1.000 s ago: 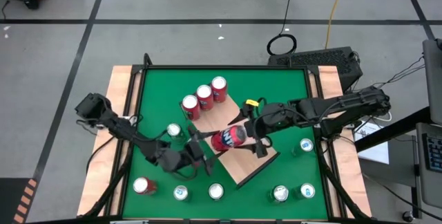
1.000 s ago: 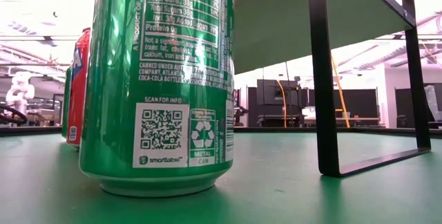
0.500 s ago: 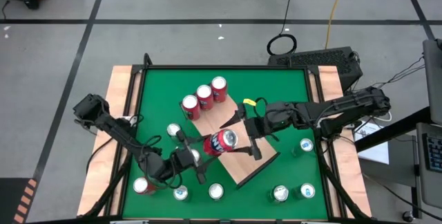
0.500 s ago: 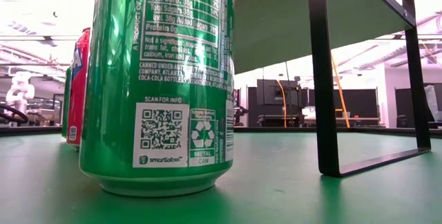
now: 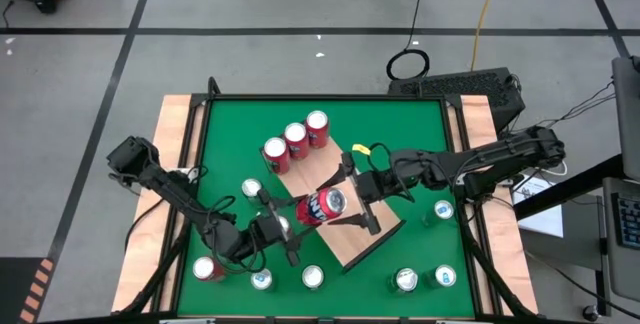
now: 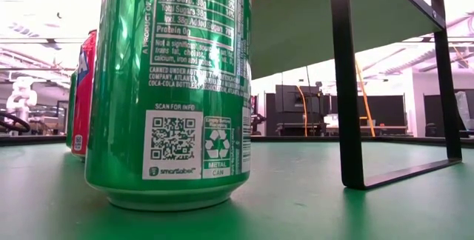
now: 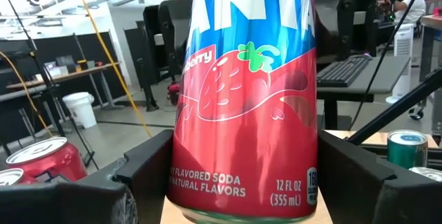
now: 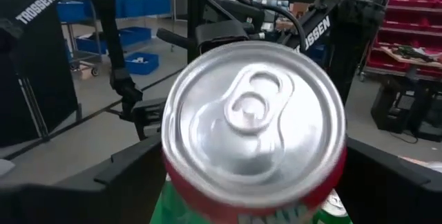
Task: Place canned beverage on shelf
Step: Put the red soda can on the shelf
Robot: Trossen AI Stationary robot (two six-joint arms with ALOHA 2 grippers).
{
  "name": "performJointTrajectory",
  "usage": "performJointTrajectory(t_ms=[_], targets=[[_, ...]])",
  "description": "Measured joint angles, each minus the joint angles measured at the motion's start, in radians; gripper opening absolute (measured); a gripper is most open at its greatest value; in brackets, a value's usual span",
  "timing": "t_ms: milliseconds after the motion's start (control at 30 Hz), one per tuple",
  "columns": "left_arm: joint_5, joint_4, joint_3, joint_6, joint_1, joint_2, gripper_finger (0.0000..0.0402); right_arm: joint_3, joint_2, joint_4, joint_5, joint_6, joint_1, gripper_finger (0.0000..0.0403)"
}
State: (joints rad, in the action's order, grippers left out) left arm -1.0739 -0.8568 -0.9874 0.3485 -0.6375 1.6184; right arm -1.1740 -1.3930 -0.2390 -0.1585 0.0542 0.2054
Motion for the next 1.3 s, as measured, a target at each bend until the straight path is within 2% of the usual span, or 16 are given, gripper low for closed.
performJointTrajectory(t_ms=[833, 1000, 1300], targets=[[0.001, 0.002, 0.0, -0.002, 0.002, 0.0, 0.0286, 0.0, -0.002, -0.025, 0.006, 0.015, 0.006, 0.0352], [-0.007, -0.02, -0.002, -0.003, 0.0, 0.0, 0.0286, 0.0, 0.013, 0.018, 0.078, 0.054, 0.007, 0.0352], [-0.001, -0.017, -0.002, -0.002, 0.003, -0.001, 0.0286, 0.0, 0.018, 0.026, 0.079, 0.056, 0.006, 0.0352]])
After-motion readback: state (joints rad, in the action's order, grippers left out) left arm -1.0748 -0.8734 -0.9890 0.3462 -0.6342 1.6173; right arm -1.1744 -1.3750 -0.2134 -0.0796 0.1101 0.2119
